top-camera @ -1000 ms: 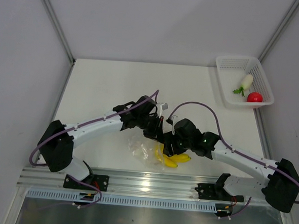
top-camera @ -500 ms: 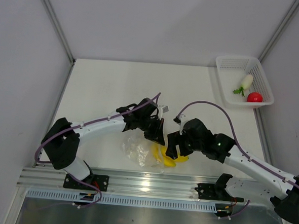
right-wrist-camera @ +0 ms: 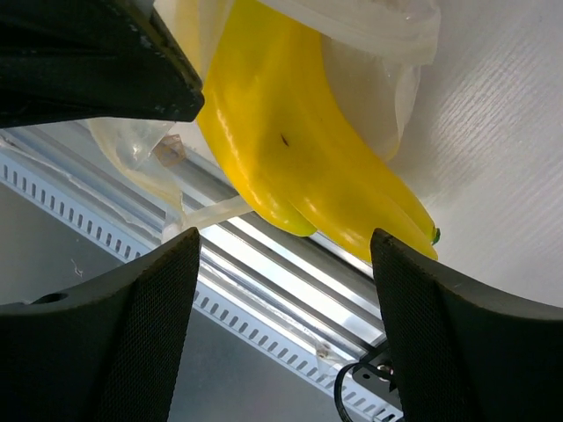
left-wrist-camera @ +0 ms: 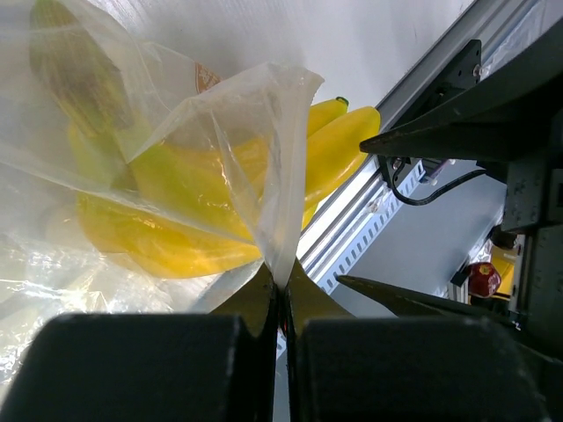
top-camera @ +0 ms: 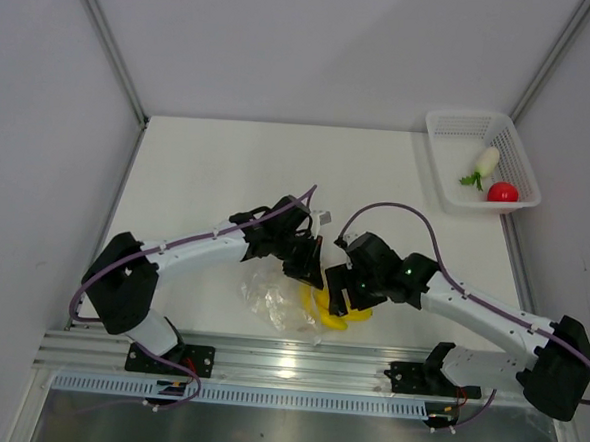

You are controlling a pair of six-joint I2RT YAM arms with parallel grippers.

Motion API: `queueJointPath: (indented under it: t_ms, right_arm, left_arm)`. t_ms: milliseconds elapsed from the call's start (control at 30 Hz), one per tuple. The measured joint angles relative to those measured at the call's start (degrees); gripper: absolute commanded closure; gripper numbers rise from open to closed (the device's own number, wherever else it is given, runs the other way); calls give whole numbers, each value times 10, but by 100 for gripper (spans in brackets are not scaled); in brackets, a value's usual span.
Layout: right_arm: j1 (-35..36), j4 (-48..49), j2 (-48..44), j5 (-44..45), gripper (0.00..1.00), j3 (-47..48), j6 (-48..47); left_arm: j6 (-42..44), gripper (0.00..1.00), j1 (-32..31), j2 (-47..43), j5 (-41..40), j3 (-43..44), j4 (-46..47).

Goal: Place the food in the zip-top bag and seal the zipper
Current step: Place the fake fruit in the zipper food storage bag.

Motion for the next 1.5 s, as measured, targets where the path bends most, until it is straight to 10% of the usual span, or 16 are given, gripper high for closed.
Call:
queueJointPath:
  t_ms: [667, 1000, 1500]
  right_arm:
    - [51, 102, 9, 11, 37, -123, 62]
    - [67, 136, -70, 26, 100, -150, 70]
    - [70, 161, -93, 36, 100, -146, 56]
  left_arm:
    - [10, 99, 8, 16, 12, -4, 0]
    - [15, 99, 10, 17, 14, -12, 2]
    - [0, 99, 10, -3, 53, -23, 15]
